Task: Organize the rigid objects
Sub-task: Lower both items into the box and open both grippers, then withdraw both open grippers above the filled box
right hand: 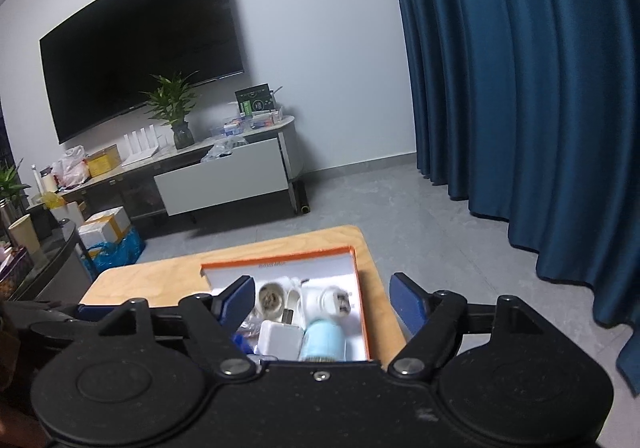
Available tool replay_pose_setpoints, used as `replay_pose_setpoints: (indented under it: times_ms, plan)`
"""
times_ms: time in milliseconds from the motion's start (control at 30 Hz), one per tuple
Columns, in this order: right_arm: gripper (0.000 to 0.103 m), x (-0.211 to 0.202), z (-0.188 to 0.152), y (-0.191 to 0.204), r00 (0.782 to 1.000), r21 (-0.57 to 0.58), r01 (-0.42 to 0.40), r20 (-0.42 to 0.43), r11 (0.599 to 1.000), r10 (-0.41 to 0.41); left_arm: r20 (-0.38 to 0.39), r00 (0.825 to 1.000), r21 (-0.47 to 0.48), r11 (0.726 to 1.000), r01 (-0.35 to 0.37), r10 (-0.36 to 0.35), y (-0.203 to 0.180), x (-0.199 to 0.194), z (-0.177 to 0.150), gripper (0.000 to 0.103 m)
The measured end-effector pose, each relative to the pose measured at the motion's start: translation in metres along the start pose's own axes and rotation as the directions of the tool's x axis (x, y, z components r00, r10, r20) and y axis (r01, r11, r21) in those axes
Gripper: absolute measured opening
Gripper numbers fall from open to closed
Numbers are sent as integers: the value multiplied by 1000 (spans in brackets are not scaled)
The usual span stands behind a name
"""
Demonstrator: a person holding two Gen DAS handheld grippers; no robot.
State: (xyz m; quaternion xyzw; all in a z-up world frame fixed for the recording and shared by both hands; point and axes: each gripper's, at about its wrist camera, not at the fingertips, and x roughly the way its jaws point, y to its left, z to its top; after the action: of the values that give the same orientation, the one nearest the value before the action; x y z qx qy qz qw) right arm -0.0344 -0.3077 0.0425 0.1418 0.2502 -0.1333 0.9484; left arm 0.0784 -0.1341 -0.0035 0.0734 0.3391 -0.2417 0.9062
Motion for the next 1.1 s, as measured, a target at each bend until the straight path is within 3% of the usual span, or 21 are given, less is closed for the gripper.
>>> replay_pose_setpoints:
  times_ms: [433, 1100]
  plan:
    - [90, -23, -44, 7, 996, -30, -29, -82, 999, 26, -50, 998, -54, 997, -53, 50, 3, -20, -28, 103]
    - [90, -26, -59, 10, 994, -32, -24, -105, 999, 20, -63, 995, -53, 995, -86, 83, 1, -26, -46, 103]
